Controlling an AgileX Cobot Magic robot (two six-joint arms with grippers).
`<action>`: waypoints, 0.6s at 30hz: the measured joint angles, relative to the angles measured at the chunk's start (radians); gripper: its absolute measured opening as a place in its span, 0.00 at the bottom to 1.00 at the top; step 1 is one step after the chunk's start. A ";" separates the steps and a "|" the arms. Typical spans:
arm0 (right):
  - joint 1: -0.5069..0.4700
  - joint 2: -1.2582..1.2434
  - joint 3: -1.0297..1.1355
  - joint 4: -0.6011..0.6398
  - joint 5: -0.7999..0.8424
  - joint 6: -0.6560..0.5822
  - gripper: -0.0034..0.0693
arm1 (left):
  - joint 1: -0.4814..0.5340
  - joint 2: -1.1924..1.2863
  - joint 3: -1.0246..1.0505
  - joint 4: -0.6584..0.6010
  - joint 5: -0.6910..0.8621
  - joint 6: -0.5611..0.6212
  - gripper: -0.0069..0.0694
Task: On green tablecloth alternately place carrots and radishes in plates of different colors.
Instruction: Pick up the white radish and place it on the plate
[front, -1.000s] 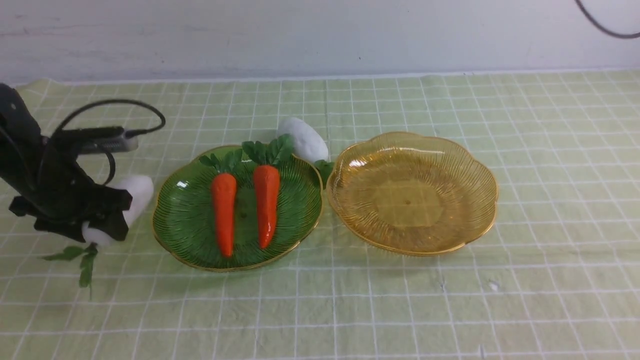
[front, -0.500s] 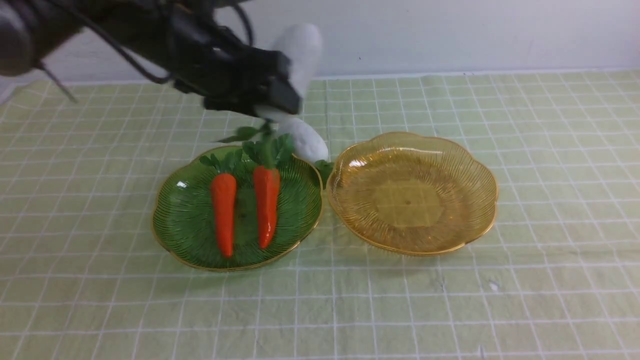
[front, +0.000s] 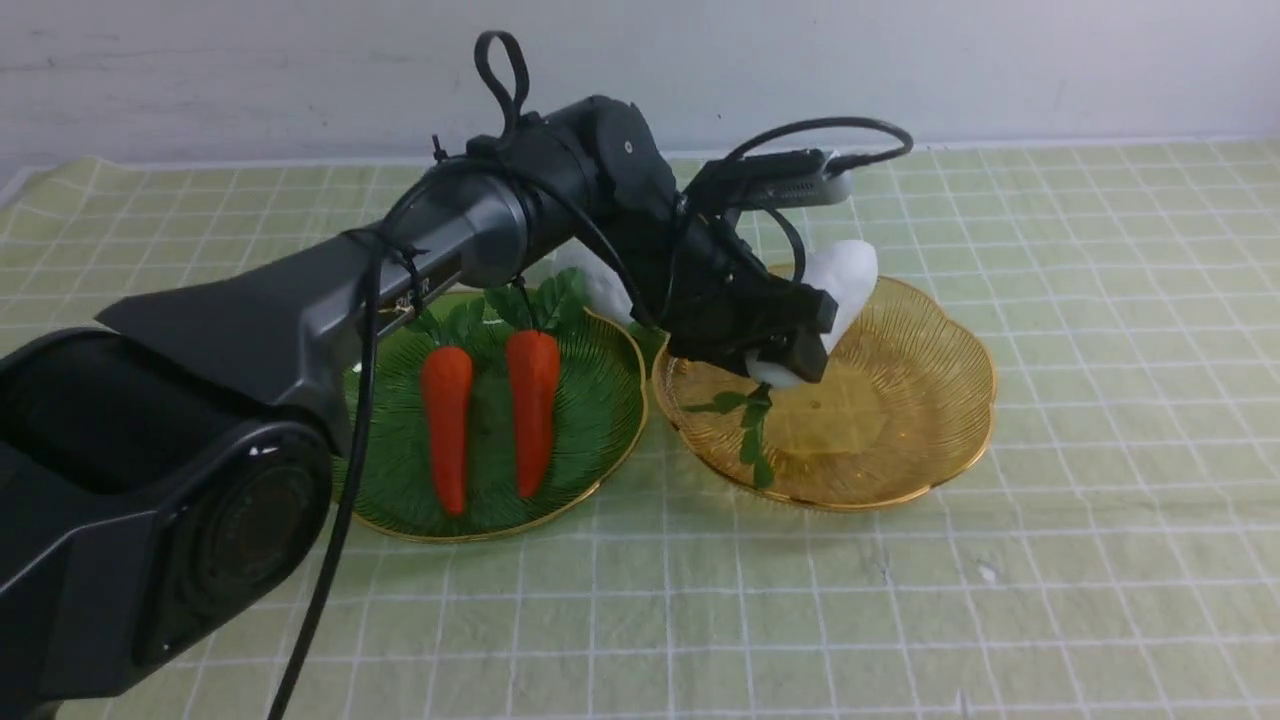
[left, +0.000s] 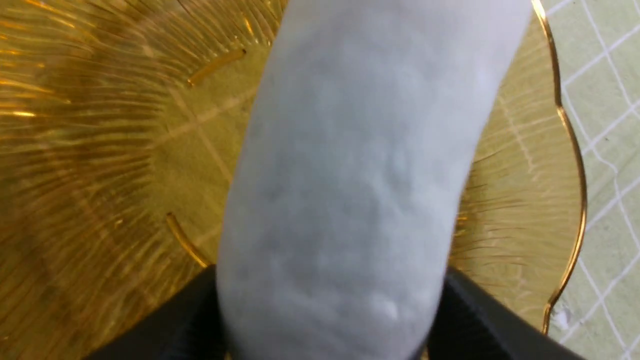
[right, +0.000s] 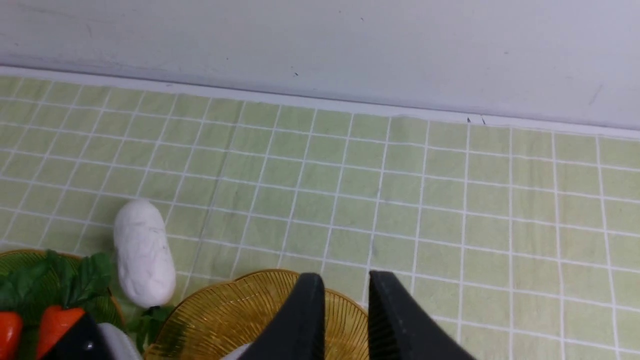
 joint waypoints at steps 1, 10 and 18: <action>0.000 0.000 0.000 0.002 0.000 0.000 0.21 | 0.000 0.001 0.000 0.000 0.003 0.000 0.72; 0.000 0.061 0.000 0.208 0.000 -0.114 0.21 | 0.076 0.002 -0.153 0.020 0.245 -0.104 0.83; 0.045 0.250 0.000 0.444 -0.135 -0.269 0.35 | 0.292 -0.083 -0.297 0.148 0.318 -0.132 0.10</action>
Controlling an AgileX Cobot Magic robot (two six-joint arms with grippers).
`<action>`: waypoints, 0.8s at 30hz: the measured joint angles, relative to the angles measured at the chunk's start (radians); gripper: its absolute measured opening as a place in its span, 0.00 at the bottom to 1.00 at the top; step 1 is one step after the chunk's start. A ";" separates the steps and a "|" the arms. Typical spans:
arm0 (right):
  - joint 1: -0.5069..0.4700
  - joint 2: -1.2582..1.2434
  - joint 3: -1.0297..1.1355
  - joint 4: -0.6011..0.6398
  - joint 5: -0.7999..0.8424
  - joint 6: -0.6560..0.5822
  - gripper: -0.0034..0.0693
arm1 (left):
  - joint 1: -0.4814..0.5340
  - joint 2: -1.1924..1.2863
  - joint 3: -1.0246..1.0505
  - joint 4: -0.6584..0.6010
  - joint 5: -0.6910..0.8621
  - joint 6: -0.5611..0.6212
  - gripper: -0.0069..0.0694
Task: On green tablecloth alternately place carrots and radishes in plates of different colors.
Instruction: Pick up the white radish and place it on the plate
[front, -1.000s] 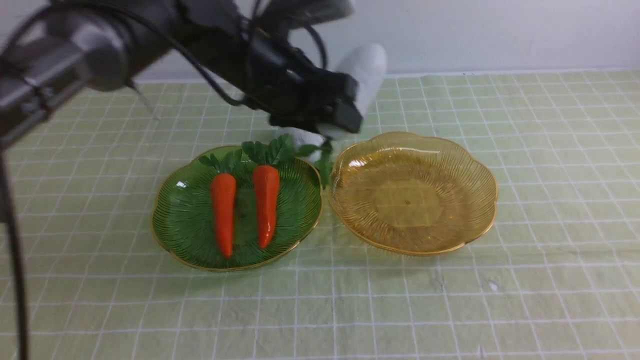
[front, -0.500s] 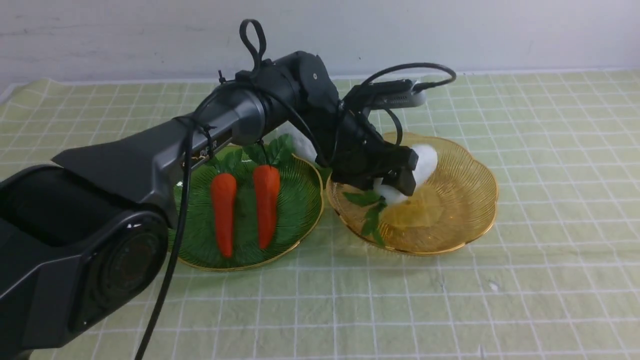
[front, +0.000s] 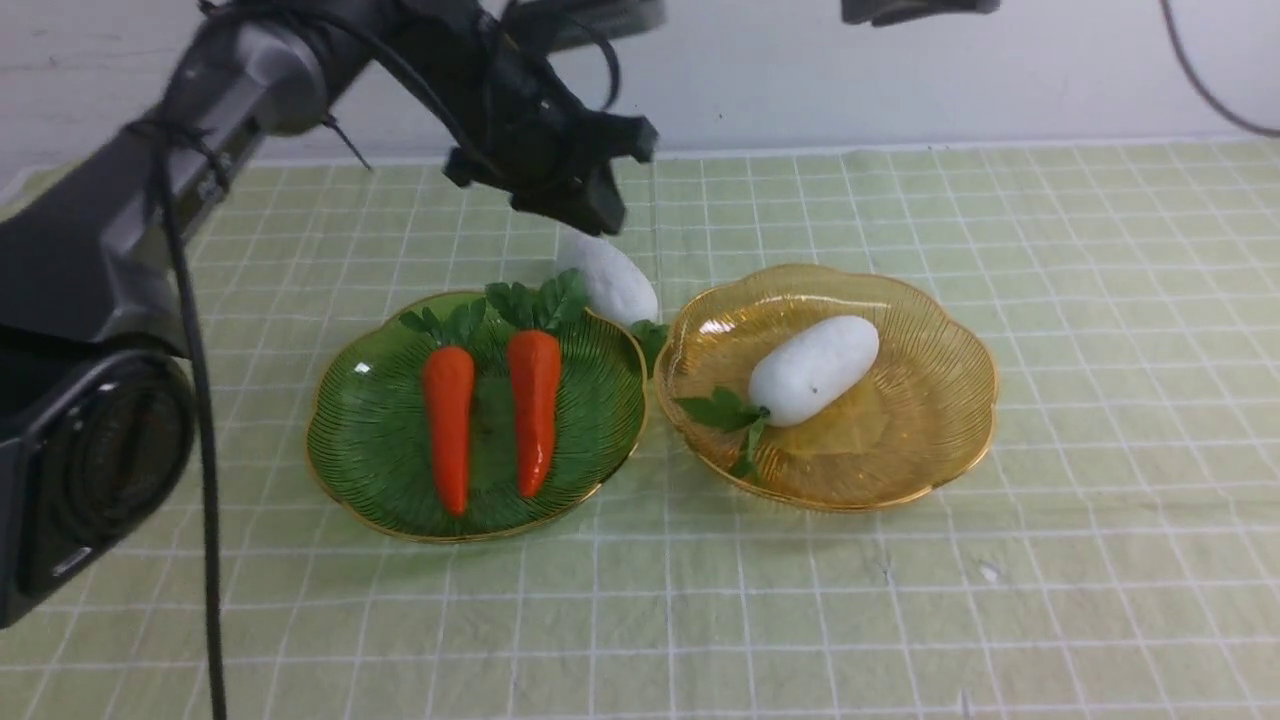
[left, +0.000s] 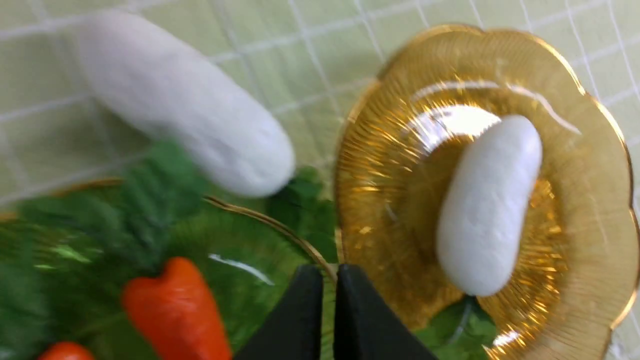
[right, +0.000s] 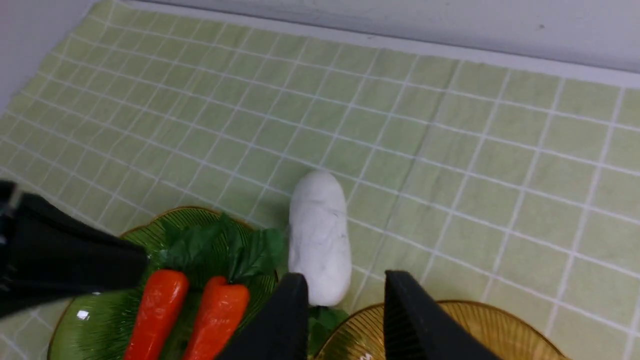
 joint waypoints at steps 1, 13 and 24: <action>0.023 0.032 0.000 0.002 -0.027 -0.029 0.38 | 0.024 -0.023 0.004 0.003 0.001 0.000 0.09; 0.211 0.243 0.000 -0.097 -0.264 -0.120 0.77 | 0.248 -0.388 0.373 0.069 0.019 0.080 0.08; 0.213 0.248 0.001 -0.202 -0.155 -0.155 0.78 | 0.339 -0.541 0.464 0.077 0.022 0.088 0.08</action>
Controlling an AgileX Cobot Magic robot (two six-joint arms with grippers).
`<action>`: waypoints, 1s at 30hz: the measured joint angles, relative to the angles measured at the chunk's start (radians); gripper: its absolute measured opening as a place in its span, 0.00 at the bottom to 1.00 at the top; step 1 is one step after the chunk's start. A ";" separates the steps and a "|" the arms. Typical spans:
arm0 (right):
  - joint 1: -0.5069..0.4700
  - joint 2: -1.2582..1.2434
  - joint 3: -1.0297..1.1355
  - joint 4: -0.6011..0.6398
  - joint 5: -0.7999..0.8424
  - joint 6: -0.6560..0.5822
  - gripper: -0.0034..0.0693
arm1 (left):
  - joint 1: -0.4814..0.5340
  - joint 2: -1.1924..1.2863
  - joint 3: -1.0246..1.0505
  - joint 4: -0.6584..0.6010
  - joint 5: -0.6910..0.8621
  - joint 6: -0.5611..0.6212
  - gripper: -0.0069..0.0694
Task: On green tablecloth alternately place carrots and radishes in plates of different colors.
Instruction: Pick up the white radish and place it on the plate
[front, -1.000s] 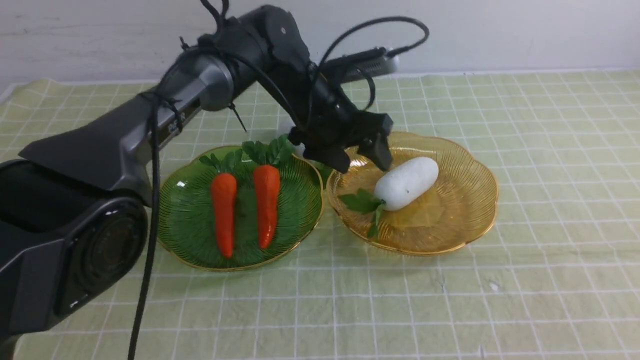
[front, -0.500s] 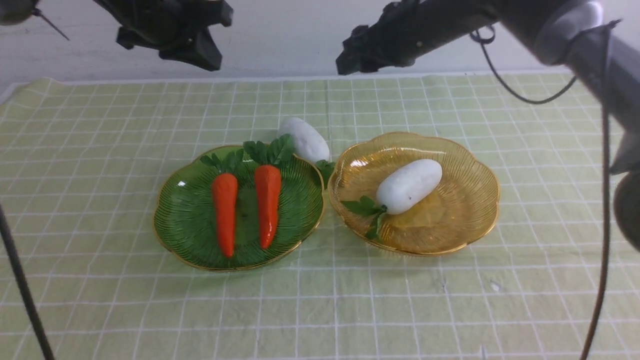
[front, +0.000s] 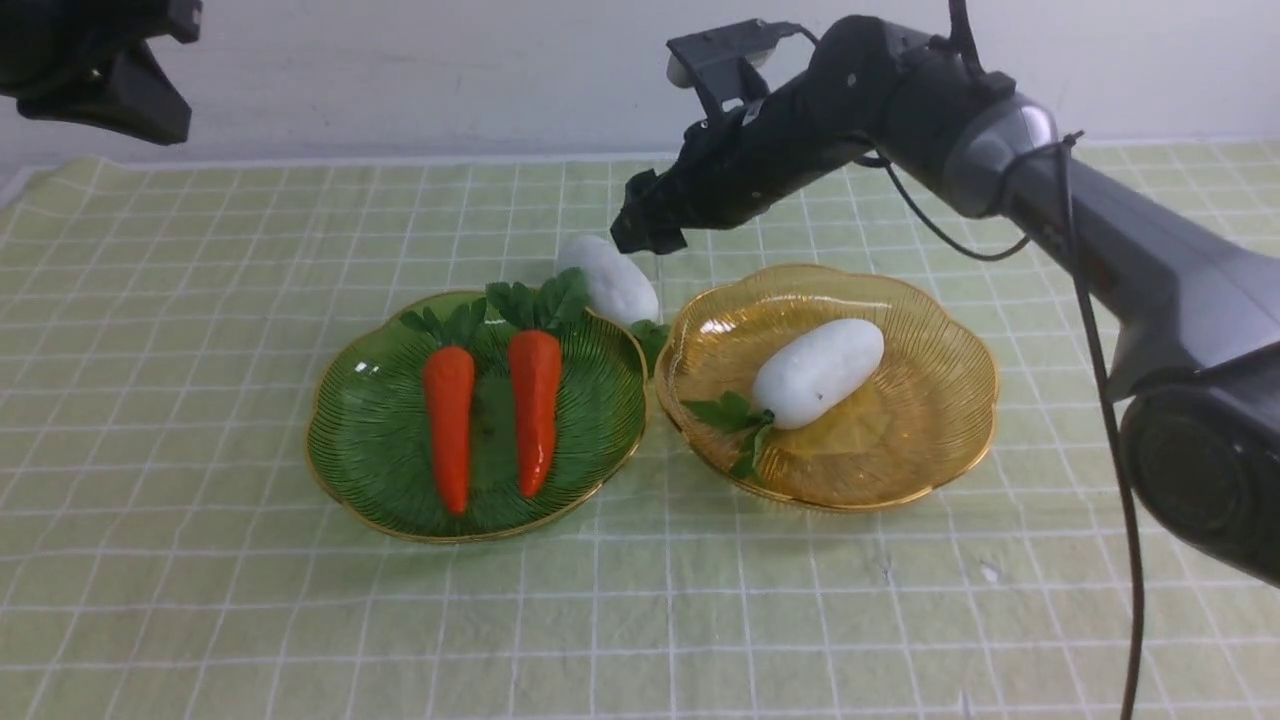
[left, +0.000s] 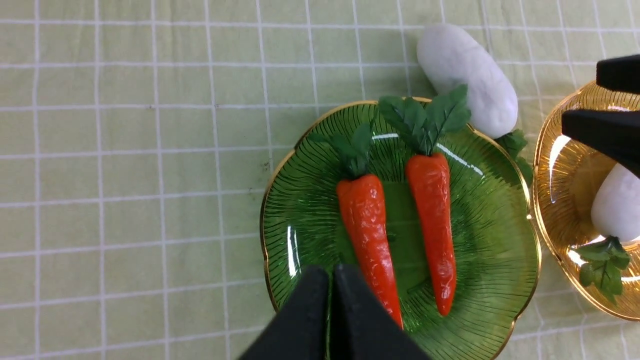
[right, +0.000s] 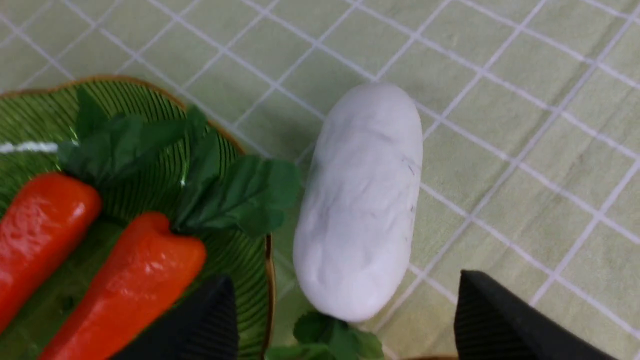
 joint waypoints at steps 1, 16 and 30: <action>0.000 -0.003 0.000 -0.017 0.021 0.000 0.78 | 0.001 -0.002 0.001 0.000 0.000 0.000 0.08; -0.094 -0.043 -0.229 0.006 0.237 0.009 0.05 | -0.137 0.080 0.002 -0.028 -0.004 0.003 0.08; -0.092 0.149 -0.229 0.228 0.180 -0.523 0.27 | -0.209 0.142 0.003 0.165 -0.003 -0.017 0.08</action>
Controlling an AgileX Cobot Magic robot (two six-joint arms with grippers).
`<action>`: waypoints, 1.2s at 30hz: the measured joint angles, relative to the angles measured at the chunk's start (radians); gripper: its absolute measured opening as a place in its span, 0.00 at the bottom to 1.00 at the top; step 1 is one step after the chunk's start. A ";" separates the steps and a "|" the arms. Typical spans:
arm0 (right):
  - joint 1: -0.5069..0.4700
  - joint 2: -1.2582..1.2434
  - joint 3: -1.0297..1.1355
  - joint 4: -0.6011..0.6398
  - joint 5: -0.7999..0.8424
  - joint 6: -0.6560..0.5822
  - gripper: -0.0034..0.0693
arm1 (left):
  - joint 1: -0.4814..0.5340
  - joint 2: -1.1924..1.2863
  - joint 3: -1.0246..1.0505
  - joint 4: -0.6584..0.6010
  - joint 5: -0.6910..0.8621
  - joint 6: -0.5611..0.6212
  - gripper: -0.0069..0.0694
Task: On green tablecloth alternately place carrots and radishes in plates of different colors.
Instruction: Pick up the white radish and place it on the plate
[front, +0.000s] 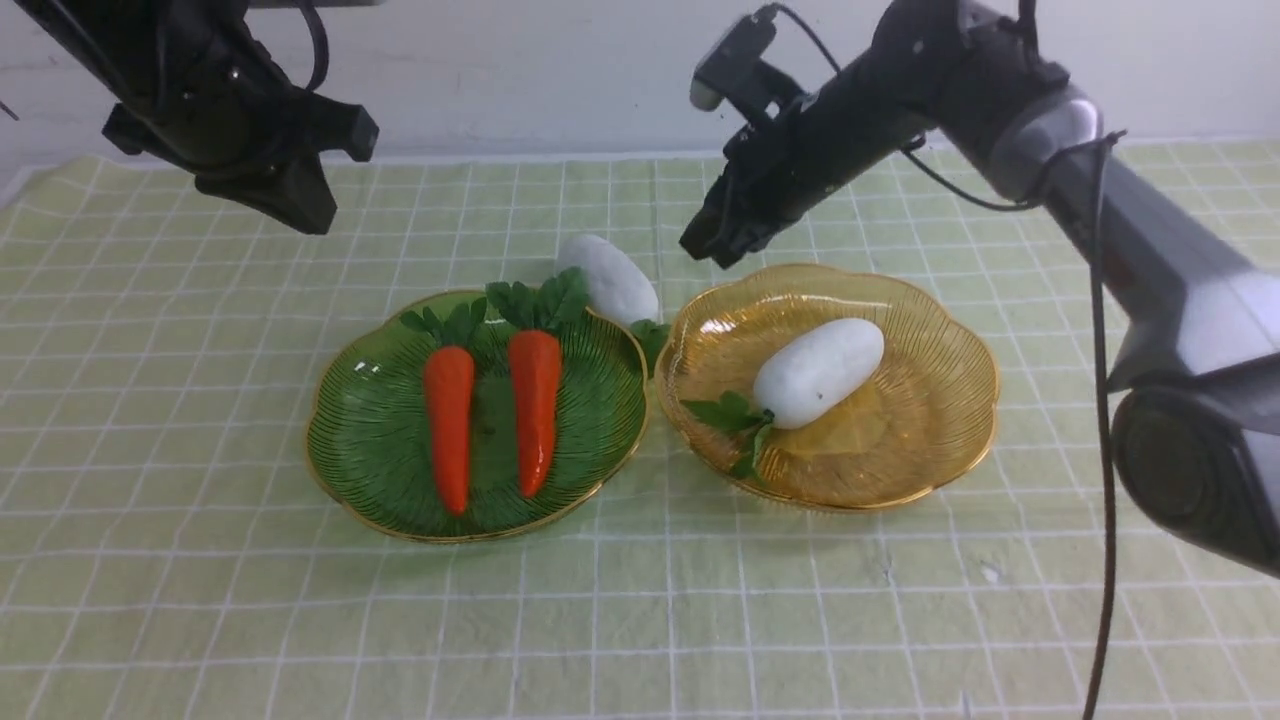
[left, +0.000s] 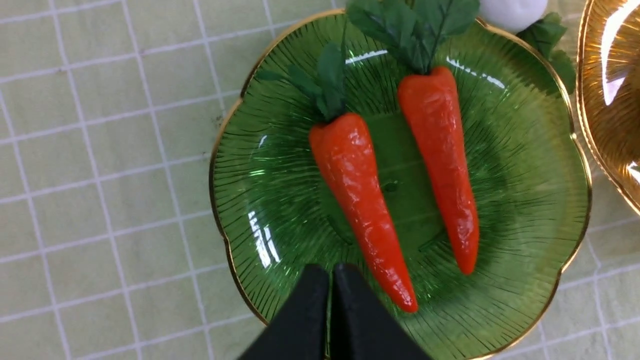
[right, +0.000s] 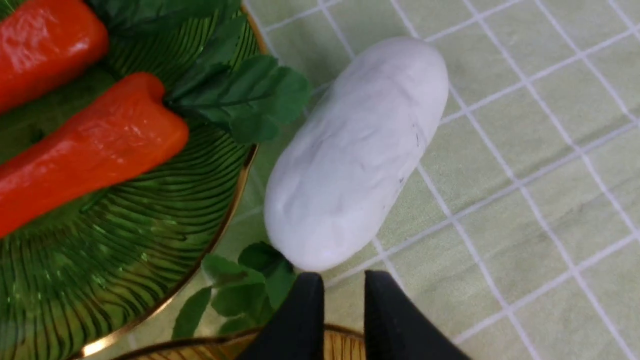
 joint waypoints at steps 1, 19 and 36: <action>0.000 0.006 0.000 0.020 -0.009 -0.010 0.31 | 0.000 -0.003 0.000 0.002 0.000 0.000 0.08; -0.028 -0.031 -0.038 -0.124 0.085 0.409 0.70 | -0.078 0.033 -0.034 0.043 -0.013 -0.106 0.08; -0.146 -0.651 0.617 -0.293 0.096 0.666 0.03 | -0.212 0.545 -0.541 -0.001 -0.154 -0.368 0.23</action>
